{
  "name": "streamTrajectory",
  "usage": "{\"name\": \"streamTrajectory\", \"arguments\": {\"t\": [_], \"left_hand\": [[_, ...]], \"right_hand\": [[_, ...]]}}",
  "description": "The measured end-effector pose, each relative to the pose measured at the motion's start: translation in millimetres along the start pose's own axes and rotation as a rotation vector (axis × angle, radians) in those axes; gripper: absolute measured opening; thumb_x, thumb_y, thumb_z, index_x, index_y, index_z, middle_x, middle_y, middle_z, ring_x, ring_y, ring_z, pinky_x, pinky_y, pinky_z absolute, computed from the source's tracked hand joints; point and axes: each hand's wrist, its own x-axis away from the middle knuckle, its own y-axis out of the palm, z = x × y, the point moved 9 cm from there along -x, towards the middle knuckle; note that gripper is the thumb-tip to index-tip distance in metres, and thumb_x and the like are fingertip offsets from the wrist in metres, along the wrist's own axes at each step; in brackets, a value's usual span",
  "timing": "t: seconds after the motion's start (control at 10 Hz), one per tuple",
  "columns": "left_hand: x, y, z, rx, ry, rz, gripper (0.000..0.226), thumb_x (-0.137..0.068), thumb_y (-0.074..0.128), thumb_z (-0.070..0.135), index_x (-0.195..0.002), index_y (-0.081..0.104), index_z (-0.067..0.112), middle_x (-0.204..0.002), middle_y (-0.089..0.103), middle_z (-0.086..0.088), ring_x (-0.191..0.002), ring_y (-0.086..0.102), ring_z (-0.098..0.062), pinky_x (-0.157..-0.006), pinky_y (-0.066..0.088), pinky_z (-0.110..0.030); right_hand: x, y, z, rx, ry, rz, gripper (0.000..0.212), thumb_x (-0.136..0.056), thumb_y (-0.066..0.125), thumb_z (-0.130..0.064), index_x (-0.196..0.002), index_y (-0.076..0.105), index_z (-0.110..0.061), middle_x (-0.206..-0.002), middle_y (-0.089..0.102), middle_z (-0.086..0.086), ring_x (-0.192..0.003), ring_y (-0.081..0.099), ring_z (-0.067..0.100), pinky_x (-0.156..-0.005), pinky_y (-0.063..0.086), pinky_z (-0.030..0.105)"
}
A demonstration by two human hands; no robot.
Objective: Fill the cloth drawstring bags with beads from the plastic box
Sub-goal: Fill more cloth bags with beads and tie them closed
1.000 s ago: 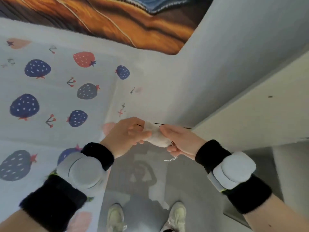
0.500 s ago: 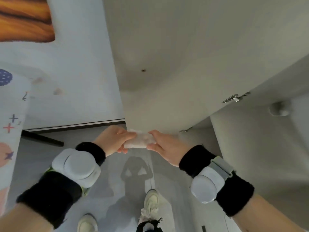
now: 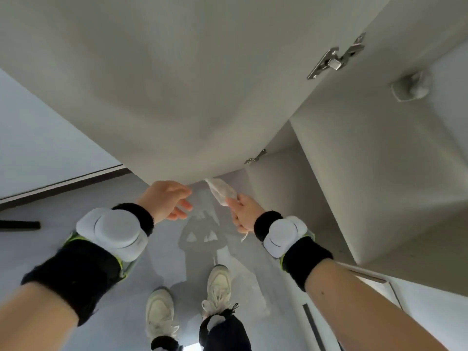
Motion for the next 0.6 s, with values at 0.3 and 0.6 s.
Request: {"name": "streamTrajectory", "arguments": {"t": [0.3,0.6], "left_hand": [[-143.0,144.9,-73.8,-0.095,0.047,-0.167,0.024,-0.095,0.045,0.005,-0.081,0.060,0.016,-0.074,0.065,-0.006,-0.063,0.060,-0.020,-0.061,0.046,-0.026],[-263.8,233.4,-71.6,-0.205,0.111,-0.276,0.020,-0.095,0.043,0.005,-0.095,0.062,0.009,-0.073,0.064,-0.005,-0.062,0.060,-0.018,-0.061,0.045,-0.024]], "right_hand": [[-127.0,-2.4,224.4,-0.729,0.338,0.291,0.033,-0.099,0.040,-0.036,-0.076,0.041,-0.013,-0.058,0.026,-0.001,-0.038,0.022,0.009,-0.036,0.016,0.020],[-248.6,-172.2,264.7,-1.354,0.160,0.779,0.033,-0.102,0.025,-0.038,-0.089,0.050,-0.020,-0.065,0.055,0.000,-0.047,0.056,0.010,-0.042,0.019,0.018]]}}
